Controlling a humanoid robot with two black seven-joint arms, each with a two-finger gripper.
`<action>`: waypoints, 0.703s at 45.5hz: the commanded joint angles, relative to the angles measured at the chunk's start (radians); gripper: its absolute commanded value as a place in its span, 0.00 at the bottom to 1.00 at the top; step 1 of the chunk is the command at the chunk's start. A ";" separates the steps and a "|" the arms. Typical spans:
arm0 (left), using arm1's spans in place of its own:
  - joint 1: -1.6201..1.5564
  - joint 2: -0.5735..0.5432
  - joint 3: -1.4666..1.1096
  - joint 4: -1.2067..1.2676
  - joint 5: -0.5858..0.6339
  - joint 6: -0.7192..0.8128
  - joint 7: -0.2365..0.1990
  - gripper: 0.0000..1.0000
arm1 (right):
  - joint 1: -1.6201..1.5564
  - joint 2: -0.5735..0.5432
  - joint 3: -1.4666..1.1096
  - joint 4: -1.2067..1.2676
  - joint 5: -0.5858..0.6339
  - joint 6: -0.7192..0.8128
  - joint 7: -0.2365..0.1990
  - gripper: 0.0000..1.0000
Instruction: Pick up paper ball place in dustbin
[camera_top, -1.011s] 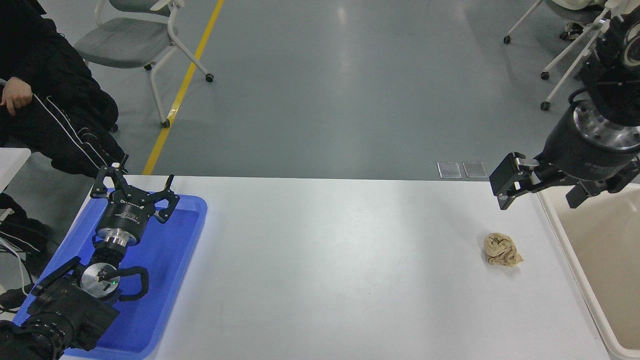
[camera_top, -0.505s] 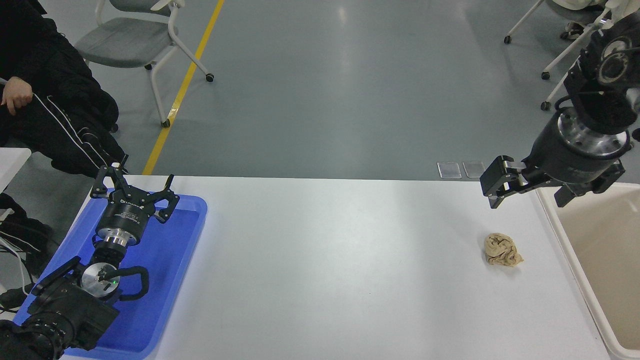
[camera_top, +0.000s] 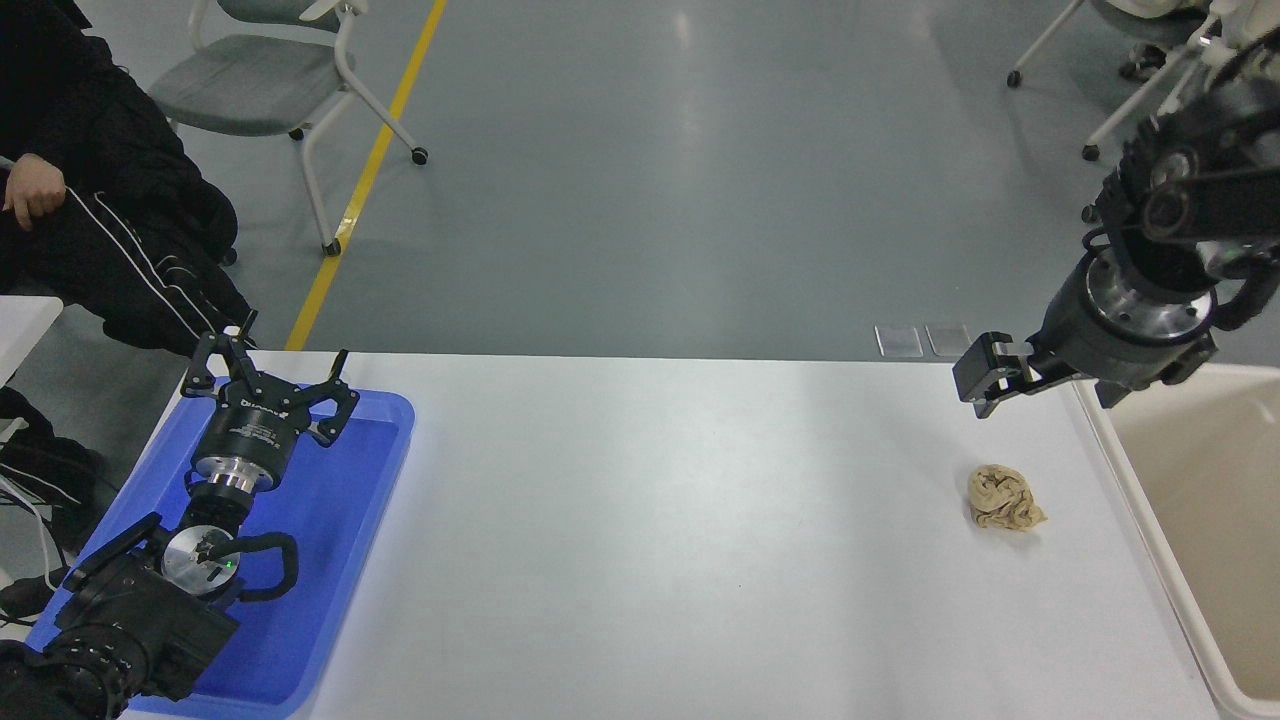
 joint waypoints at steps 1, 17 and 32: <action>0.000 0.000 0.000 0.001 0.000 0.000 0.001 1.00 | -0.257 -0.002 0.050 -0.214 -0.040 -0.047 0.027 1.00; 0.000 0.000 0.000 0.001 0.000 0.000 0.001 1.00 | -0.613 0.004 0.196 -0.528 -0.040 -0.044 0.079 1.00; 0.000 0.000 0.000 0.001 0.000 0.000 -0.001 1.00 | -0.834 0.043 0.354 -0.735 -0.049 -0.046 0.088 1.00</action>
